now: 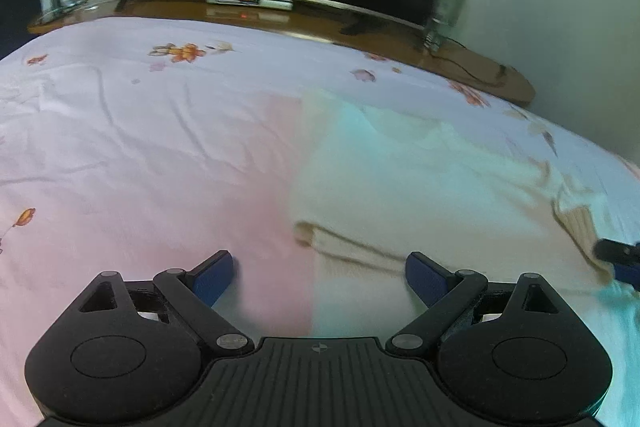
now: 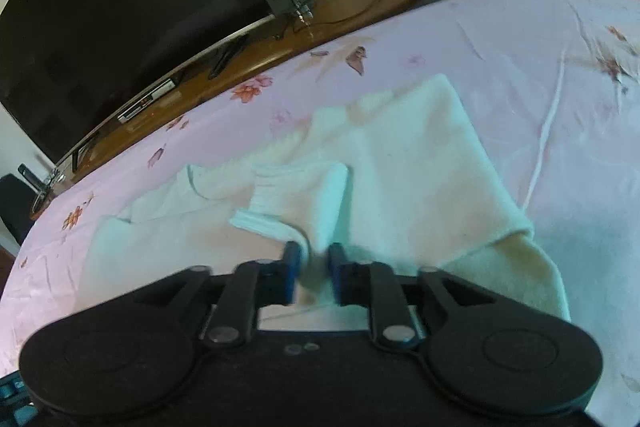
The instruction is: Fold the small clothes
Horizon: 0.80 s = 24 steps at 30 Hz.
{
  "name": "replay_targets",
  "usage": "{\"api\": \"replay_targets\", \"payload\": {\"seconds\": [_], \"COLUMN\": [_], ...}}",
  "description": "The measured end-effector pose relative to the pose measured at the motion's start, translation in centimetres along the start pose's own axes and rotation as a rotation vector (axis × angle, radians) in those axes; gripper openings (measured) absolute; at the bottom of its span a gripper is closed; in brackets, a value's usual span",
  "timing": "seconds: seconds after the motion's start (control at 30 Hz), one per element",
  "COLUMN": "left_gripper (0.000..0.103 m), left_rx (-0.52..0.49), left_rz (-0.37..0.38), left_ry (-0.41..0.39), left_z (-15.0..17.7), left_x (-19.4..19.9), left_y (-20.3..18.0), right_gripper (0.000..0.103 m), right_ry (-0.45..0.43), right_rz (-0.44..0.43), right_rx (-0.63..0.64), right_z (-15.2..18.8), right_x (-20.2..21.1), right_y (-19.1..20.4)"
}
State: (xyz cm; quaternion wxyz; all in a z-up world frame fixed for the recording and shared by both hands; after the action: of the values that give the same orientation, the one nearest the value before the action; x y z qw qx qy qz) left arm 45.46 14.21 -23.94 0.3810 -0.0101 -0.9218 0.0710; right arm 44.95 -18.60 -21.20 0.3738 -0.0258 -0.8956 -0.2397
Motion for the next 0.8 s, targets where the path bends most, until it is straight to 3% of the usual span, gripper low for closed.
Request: {"api": "replay_targets", "payload": {"seconds": [0.07,0.1,0.13,0.2,0.23,0.27,0.5,0.53,0.63,0.8], "left_gripper": [0.093,0.093,0.093,0.093,0.093,0.093,0.093,0.093,0.093,0.093], "left_rx": [0.04,0.049,0.057,0.059,0.059,0.055,-0.042,-0.053,-0.075,-0.075], "left_rz": [-0.018,-0.027,-0.037,-0.061,-0.062,-0.059,-0.015,-0.011,-0.004,0.0], "left_ry": [-0.011,-0.014,-0.02,-0.026,-0.024,-0.02,-0.034,-0.034,-0.023,-0.008], "left_z": [-0.7,-0.8,-1.1,-1.3,-1.2,-1.2,-0.5,-0.4,-0.1,0.1], "left_x": [-0.4,-0.7,-1.0,-1.6,-1.7,-1.6,0.8,1.1,1.5,1.3], "left_y": [0.6,0.7,0.9,1.5,1.7,1.7,0.5,0.3,-0.3,-0.8], "right_gripper": [0.049,0.052,0.048,0.028,0.01,0.002,0.002,0.008,0.045,0.057], "right_ry": [-0.023,-0.029,-0.034,-0.065,-0.07,-0.072,-0.107,-0.09,-0.063,-0.042], "right_rz": [0.022,0.035,0.047,0.072,0.078,0.076,0.084,0.074,0.032,0.027], "right_rx": [0.015,0.029,0.047,0.059,0.042,0.02,0.015,0.044,0.111,0.302], "right_z": [-0.5,-0.7,-0.9,-1.3,-1.6,-1.8,-3.4,-3.1,-1.7,1.1], "right_x": [0.1,0.0,-0.2,-0.2,-0.3,-0.2,1.0,0.9,1.1,0.3], "right_y": [0.1,0.2,0.3,0.4,0.1,-0.3,-2.7,-2.3,-0.5,3.6]}}
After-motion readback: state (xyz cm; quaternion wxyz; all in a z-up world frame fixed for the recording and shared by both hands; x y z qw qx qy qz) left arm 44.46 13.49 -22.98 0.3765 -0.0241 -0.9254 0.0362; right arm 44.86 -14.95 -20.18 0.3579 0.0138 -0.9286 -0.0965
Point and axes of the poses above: each gripper's, at about its wrist camera, not at the fingertips, and x roughly against the way its jaws point, y to its left, z to its underside, the point moved 10 cm from there along -x, roughly the way its jaws point, and after that the axes turned 3 degrees about -x, right-handed, at the moved point
